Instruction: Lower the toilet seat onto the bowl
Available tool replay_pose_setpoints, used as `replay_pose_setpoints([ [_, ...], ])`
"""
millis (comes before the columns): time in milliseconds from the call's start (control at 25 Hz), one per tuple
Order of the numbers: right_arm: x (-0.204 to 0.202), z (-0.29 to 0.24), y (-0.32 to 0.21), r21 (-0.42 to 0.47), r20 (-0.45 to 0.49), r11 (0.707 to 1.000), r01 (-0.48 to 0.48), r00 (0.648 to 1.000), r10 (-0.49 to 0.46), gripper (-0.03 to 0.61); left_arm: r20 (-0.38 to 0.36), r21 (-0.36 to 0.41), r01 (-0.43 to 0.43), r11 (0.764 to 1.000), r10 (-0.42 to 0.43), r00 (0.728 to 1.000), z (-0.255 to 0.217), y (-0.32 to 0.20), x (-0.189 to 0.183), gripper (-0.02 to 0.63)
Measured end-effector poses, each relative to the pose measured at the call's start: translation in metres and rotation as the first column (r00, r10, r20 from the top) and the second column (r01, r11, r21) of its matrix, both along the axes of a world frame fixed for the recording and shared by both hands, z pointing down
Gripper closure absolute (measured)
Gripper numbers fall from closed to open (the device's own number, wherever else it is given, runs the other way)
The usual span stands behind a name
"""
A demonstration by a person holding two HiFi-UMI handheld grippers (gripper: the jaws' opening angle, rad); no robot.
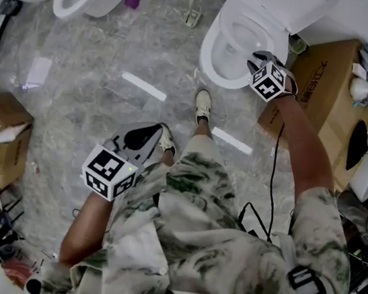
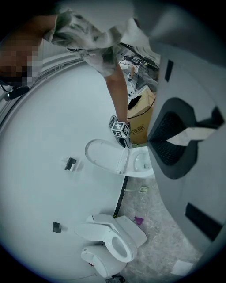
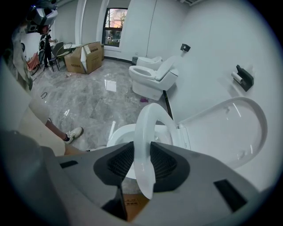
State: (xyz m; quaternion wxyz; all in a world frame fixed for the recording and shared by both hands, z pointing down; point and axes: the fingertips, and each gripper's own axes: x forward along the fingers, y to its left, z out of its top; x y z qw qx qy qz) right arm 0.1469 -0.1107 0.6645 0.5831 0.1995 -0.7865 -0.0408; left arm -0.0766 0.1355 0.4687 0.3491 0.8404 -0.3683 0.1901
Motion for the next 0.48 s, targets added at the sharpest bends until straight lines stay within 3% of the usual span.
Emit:
replay_pose_setpoints([
  [480,-0.009,0.027,0.015,-0.045,-0.001,0.999,0.001,1.000,-0.001,0.434,-0.018,-0.042,-0.070,0.997,0.070,0.997,0.018,-0.016,0.013,0.591],
])
